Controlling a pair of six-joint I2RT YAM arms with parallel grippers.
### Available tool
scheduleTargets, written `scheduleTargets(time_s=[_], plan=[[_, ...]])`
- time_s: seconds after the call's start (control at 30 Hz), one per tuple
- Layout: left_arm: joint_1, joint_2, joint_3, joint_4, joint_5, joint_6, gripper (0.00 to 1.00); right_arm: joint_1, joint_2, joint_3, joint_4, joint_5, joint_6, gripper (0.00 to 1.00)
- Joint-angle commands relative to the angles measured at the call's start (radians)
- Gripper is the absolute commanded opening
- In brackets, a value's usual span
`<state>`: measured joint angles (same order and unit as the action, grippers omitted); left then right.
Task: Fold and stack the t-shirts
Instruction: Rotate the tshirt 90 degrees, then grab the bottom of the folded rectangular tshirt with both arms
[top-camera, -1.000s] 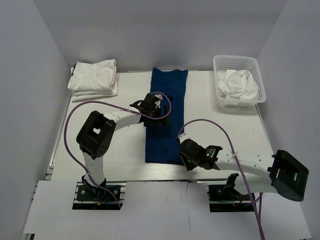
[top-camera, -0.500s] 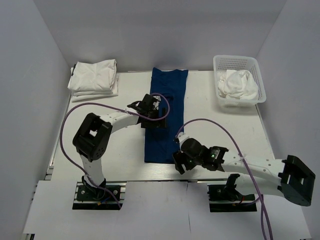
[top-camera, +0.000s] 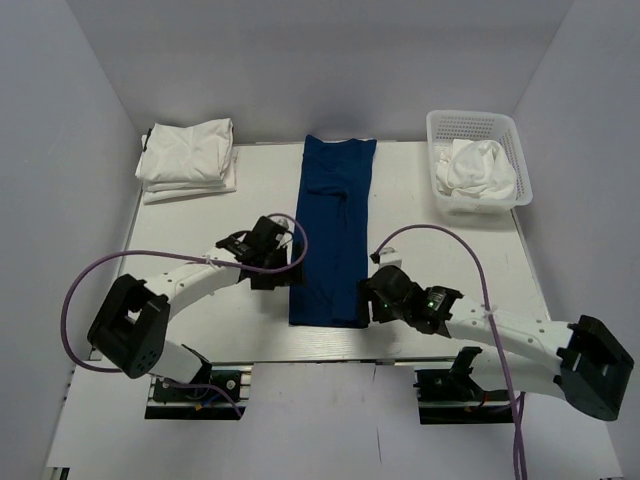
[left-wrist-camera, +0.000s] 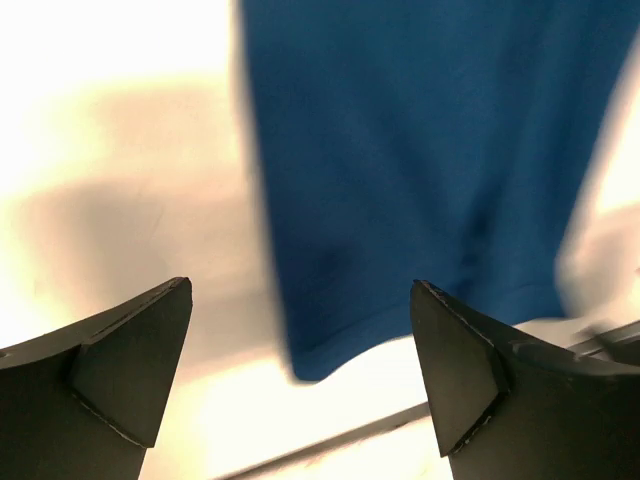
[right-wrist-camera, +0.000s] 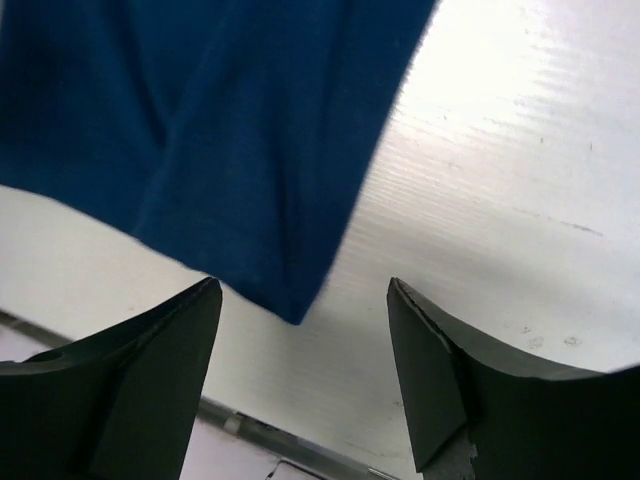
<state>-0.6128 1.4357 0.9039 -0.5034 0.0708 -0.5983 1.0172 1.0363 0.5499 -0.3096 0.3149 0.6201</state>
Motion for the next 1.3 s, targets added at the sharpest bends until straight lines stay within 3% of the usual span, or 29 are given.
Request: scheduleTargets(time_s=[0.0,0.1,0.17,0.3,0.43,0.6,0.7,0.73,0.77,0.8,1.03,1.27], plan=[[-0.005,-0.027,-0.092,-0.052,0.038,-0.043,1.00,-0.025,0.073,0.027,0.006,-0.031,0.063,0.72],[-0.015,-0.047,-0.169,-0.017,0.099,-0.054,1.00,-0.051,0.120,0.031,0.044,-0.089,0.044,0.67],[-0.036,-0.047,-0.210,0.017,0.132,-0.063,0.95,-0.061,0.149,0.028,0.058,-0.132,0.035,0.61],[-0.057,-0.017,-0.232,0.049,0.149,-0.072,0.83,-0.075,0.182,0.019,0.066,-0.166,0.032,0.58],[-0.067,0.017,-0.232,0.049,0.159,-0.072,0.54,-0.086,0.208,0.013,0.086,-0.218,0.015,0.49],[-0.088,0.017,-0.253,0.035,0.159,-0.081,0.41,-0.092,0.251,0.013,0.086,-0.284,0.003,0.29],[-0.088,0.029,-0.253,0.025,0.159,-0.081,0.28,-0.094,0.258,0.010,0.076,-0.304,-0.005,0.22],[-0.088,0.029,-0.253,0.025,0.159,-0.081,0.22,-0.089,0.257,0.007,0.075,-0.304,-0.002,0.19],[-0.088,0.038,-0.253,0.025,0.159,-0.081,0.05,-0.092,0.249,0.004,0.079,-0.304,-0.008,0.16],[-0.088,0.038,-0.253,0.025,0.149,-0.081,0.00,-0.094,0.245,0.002,0.095,-0.306,-0.013,0.03],[-0.097,-0.075,-0.169,0.060,0.196,-0.048,0.00,-0.091,0.177,0.021,0.107,-0.320,-0.057,0.00],[-0.068,-0.031,-0.028,0.094,0.104,-0.047,0.00,-0.138,0.238,0.191,0.035,-0.083,-0.069,0.00]])
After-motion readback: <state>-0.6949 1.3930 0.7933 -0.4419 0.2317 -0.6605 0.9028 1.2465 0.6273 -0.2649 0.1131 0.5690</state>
